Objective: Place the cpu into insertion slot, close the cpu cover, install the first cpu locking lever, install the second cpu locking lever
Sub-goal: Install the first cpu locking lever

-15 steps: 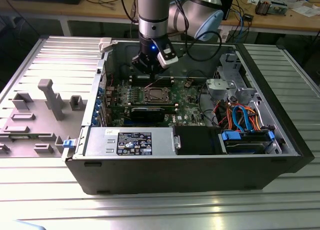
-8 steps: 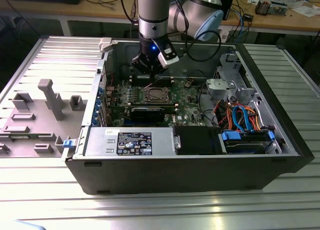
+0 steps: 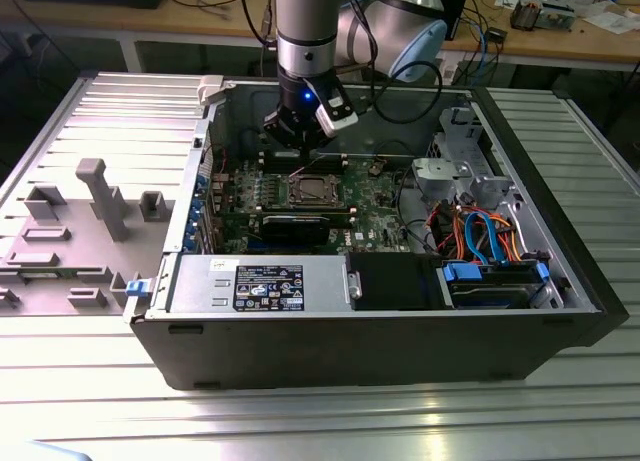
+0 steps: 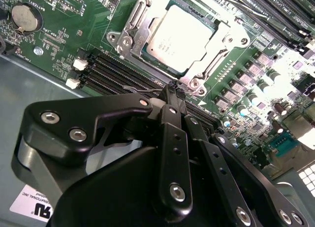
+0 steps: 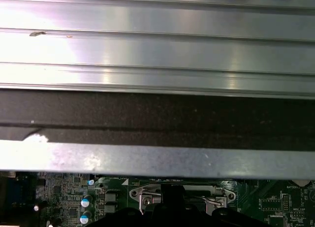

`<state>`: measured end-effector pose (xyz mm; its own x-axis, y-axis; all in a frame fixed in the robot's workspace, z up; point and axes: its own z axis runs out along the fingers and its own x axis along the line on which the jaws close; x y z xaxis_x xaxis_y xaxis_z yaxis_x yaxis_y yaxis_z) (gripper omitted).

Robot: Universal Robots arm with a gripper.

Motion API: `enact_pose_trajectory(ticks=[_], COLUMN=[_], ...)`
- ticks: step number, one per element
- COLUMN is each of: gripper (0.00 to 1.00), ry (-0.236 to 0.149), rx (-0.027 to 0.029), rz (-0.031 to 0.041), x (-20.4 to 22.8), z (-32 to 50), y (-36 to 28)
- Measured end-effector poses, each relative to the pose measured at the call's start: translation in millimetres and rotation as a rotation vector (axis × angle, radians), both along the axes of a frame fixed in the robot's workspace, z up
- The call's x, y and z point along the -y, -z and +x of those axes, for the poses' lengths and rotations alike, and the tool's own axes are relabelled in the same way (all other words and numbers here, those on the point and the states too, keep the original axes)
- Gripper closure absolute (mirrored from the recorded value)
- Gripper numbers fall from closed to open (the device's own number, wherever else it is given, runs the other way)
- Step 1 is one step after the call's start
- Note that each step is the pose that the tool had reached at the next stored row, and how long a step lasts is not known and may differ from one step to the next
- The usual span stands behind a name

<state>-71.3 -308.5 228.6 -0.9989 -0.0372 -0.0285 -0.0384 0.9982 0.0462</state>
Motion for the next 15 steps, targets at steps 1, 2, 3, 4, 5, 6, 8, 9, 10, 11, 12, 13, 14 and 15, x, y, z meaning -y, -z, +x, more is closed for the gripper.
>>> enact_pose_trajectory(ticks=[1,2,3,4,5,6,8,9,10,11,12,13,14,15], gripper=[0.89,0.89,0.89,0.89,0.89,0.89,0.89,0.89,0.89,0.89,0.89,0.89,0.89,0.89], ry=[0.0,0.0,0.0,0.0,0.0,0.0,0.0,0.0,0.0,0.0,0.0,0.0,0.0,0.0], rx=[0.0,0.0,0.0,0.0001,0.0,0.0,-0.0001,-0.0001,0.0,-0.0001,0.0,-0.0001,-0.0001,0.0], rz=[0.0,0.0,0.0,0.0002,-0.0001,0.0,-0.0001,-0.0001,0.0001,0.0,0.0001,0.0,0.0,0.0001], x=[0.0,0.0,0.0,-0.5,-0.8,-1.2,-2.4,-2.4,-2.5,-2.5,-2.5,-2.5,-2.5,-2.5], z=[0.0,0.0,0.0,0.9,1.8,2.2,3.6,4.3,5.4,6.3,7.3,8.2,9.6,10.4], y=[0.0,0.0,0.0,0.3,0.5,0.6,0.7,0.8,1.0,1.1,1.2,1.3,1.5,1.8])
